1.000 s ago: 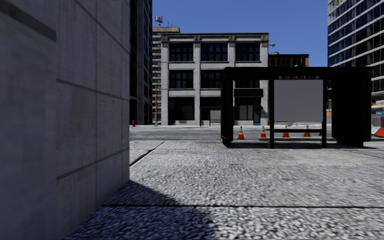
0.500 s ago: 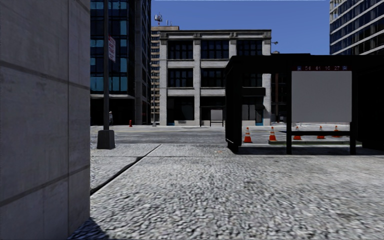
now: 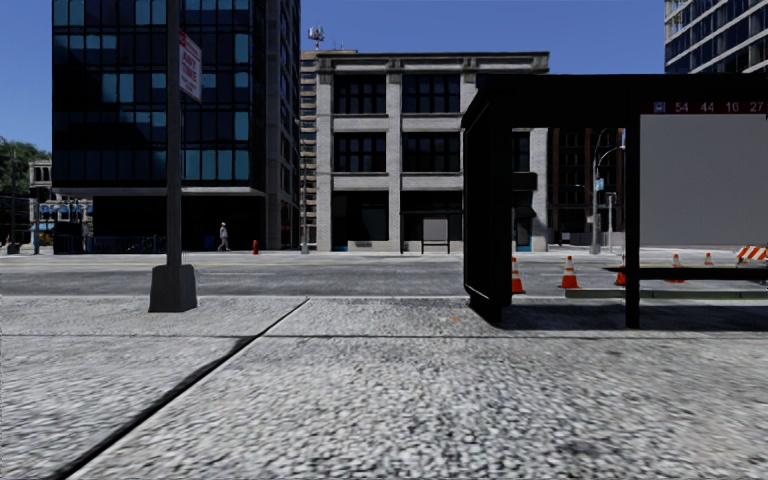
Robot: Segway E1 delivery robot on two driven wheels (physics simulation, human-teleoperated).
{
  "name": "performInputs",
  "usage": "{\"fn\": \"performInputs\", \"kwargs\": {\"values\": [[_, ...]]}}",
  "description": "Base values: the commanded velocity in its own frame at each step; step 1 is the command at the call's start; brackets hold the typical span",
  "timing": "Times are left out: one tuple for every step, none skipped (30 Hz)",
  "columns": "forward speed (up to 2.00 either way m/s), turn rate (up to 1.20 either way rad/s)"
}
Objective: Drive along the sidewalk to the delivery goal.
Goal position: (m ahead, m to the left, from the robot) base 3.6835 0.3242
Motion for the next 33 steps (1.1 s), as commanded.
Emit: {"fn": "performInputs", "kwargs": {"values": [[1.96,0.00],[1.96,0.00],[1.96,0.00],[1.96,0.00],[1.96,0.00],[1.96,0.00],[1.96,0.00],[1.96,0.00],[1.96,0.00],[1.96,0.00],[1.96,0.00],[1.96,0.00],[1.96,0.00],[1.96,0.00],[1.96,0.00],[1.96,0.00],[1.96,0.00],[1.96,0.00],[1.96,0.00],[1.96,0.00],[1.96,0.00],[1.96,0.00],[1.96,0.00],[1.96,0.00],[1.96,0.00],[1.96,0.00],[1.96,0.00],[1.96,0.00],[1.96,0.00],[1.96,0.00],[1.96,0.00],[1.96,0.00],[1.96,0.00]]}}
